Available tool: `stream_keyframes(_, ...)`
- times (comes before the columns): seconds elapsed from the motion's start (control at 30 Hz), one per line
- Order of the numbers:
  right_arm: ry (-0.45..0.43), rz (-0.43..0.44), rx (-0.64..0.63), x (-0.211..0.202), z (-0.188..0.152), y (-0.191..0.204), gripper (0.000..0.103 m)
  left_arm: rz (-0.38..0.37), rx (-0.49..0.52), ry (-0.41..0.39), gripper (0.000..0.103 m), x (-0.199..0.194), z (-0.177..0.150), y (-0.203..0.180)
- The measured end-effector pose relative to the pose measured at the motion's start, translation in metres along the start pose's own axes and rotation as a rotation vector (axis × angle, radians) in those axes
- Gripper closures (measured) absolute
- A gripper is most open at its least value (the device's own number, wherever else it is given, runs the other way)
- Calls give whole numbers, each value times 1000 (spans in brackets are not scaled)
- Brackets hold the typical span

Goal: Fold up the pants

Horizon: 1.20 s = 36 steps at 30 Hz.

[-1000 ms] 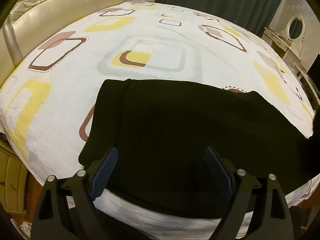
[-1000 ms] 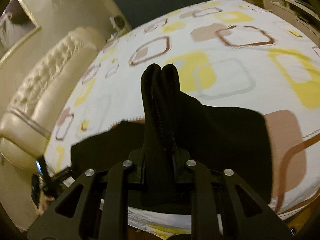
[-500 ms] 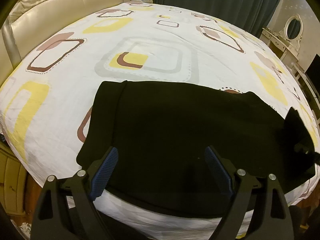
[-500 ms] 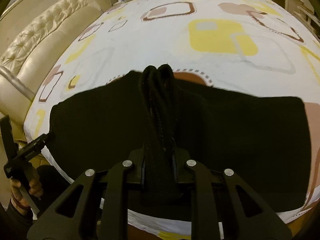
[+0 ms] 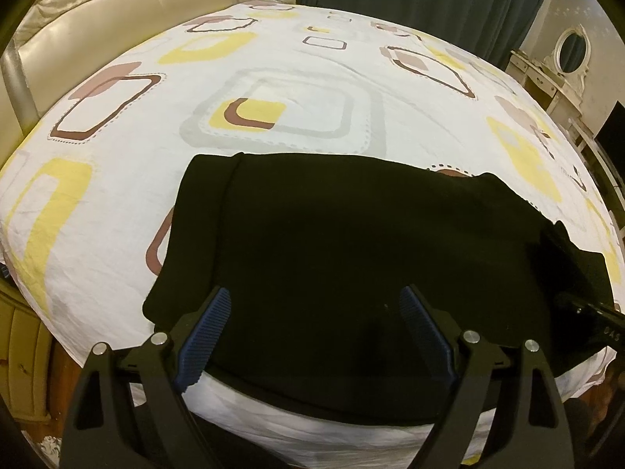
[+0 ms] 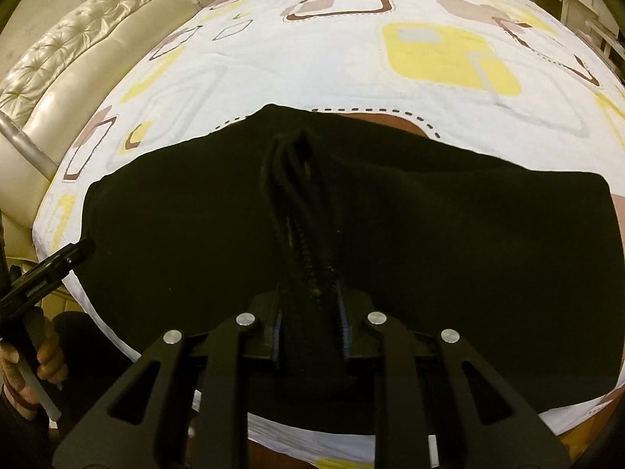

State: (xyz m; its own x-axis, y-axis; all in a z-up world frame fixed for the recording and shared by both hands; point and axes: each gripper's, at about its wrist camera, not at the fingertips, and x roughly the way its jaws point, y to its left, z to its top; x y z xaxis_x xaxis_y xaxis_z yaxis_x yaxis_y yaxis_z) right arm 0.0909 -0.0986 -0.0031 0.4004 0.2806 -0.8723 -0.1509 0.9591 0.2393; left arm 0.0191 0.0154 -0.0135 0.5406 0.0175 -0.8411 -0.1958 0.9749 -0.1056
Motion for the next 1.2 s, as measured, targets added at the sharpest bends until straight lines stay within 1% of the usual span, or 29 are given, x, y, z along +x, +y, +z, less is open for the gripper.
stream_keyframes(0.1, 1, 11, 1, 2, -1, 3, 77, -2, -3, 1, 15, 1, 0, 1)
stream_keyframes(0.2, 4, 29, 0, 2, -3, 8, 71, -3, -7, 3, 15, 2, 1, 2)
stream_keyframes(0.27, 14, 77, 13, 2, -4, 11, 64, -4, -11, 6, 16, 3, 0, 2)
stream_keyframes(0.33, 24, 139, 34, 1, -6, 14, 64, -5, -14, 7, 16, 3, 0, 3)
stream_keyframes(0.43, 36, 193, 51, 0, -8, 18, 58, -6, -16, 11, 16, 4, 0, 3)
stream_keyframes(0.63, 71, 260, 81, 12, -16, 14, 57, -18, -14, 14, 15, 5, -1, 2)
stream_keyframes(0.7, 82, 300, 89, 17, -17, 8, 55, -21, -7, 18, 15, 7, -2, 1)
stream_keyframes(0.77, 107, 337, 72, 17, -14, 4, 55, -23, -5, 21, 16, 8, -3, 1)
stream_keyframes(0.83, 144, 350, 41, 11, -9, 4, 56, -25, -6, 29, 16, 9, -3, 1)
stream_keyframes(0.87, 166, 365, 22, 5, -4, 5, 56, -28, -7, 33, 16, 9, -3, 1)
stream_keyframes(0.9, 170, 391, 4, -3, 2, 8, 56, -33, -11, 36, 15, 9, -3, 2)
stream_keyframes(0.93, 152, 424, -21, -13, 14, 8, 56, -35, -14, 36, 15, 9, -3, 2)
stream_keyframes(0.97, 136, 431, -33, -19, 22, 9, 56, -39, -19, 34, 15, 8, -2, 3)
stream_keyframes(1.03, 94, 448, -51, -25, 50, 5, 56, -42, -27, 29, 15, 8, -1, 4)
stream_keyframes(1.1, 80, 486, -27, -11, 85, -4, 56, -49, -35, 31, 15, 9, 1, 6)
stream_keyframes(1.13, 89, 496, -10, 0, 99, -7, 56, -51, -38, 31, 16, 9, 1, 7)
stream_keyframes(1.17, 104, 493, 1, 17, 117, -11, 56, -51, -41, 32, 16, 9, 1, 7)
stream_keyframes(1.2, 104, 461, 6, 32, 130, -13, 56, -52, -43, 35, 16, 9, 1, 7)
